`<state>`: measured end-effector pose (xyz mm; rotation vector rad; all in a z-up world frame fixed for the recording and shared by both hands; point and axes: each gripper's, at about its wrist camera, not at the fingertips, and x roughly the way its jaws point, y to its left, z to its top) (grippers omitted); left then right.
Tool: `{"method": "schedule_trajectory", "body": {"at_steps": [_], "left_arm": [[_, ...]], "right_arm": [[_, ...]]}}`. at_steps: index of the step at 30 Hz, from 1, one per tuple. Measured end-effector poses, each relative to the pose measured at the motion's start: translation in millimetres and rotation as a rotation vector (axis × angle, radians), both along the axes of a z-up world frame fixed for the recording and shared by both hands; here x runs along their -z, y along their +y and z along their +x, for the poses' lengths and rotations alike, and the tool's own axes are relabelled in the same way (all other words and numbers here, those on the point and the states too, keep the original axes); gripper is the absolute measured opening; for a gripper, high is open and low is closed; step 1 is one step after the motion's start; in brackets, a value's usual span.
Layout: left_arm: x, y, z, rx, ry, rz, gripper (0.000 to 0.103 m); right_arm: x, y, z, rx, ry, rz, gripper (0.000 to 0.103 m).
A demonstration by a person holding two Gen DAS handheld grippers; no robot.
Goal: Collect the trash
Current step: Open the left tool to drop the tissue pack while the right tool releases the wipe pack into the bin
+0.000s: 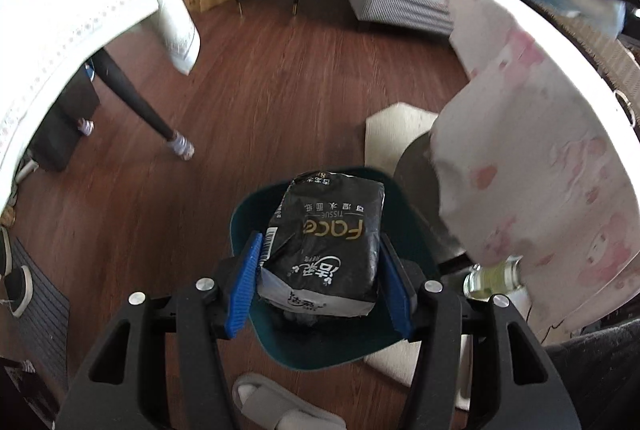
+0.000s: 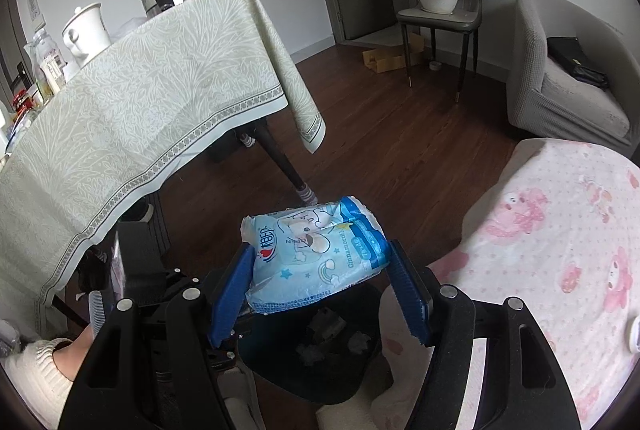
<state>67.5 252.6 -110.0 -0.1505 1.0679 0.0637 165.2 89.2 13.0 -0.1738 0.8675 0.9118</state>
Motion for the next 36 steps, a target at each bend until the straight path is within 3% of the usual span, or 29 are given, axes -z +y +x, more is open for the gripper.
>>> {"method": "schedule_trajectory", "body": {"at_steps": [5, 7, 10, 18, 28, 36], "left_arm": [[17, 5, -5, -0.003, 0.065, -0.029, 0.061], [20, 7, -6, -0.002, 0.077, -0.027, 0.07], [16, 9, -9, -0.004, 0.064, -0.022, 0.075], [-6, 26, -16, -0.036, -0.035, 0.005, 0.079], [-58, 36, -30, -0.06, -0.216, 0.091, 0.079], [-91, 34, -36, -0.072, -0.318, 0.085, 0.078]], "right_arm": [[12, 14, -1, -0.011, 0.019, -0.029, 0.068], [16, 20, -2, -0.017, 0.024, -0.039, 0.068], [22, 28, -2, -0.023, 0.036, -0.052, 0.068], [40, 46, -2, -0.036, 0.063, -0.094, 0.068], [68, 65, -5, -0.054, 0.082, -0.165, 0.068], [105, 70, -10, -0.069, 0.113, -0.255, 0.068]]}}
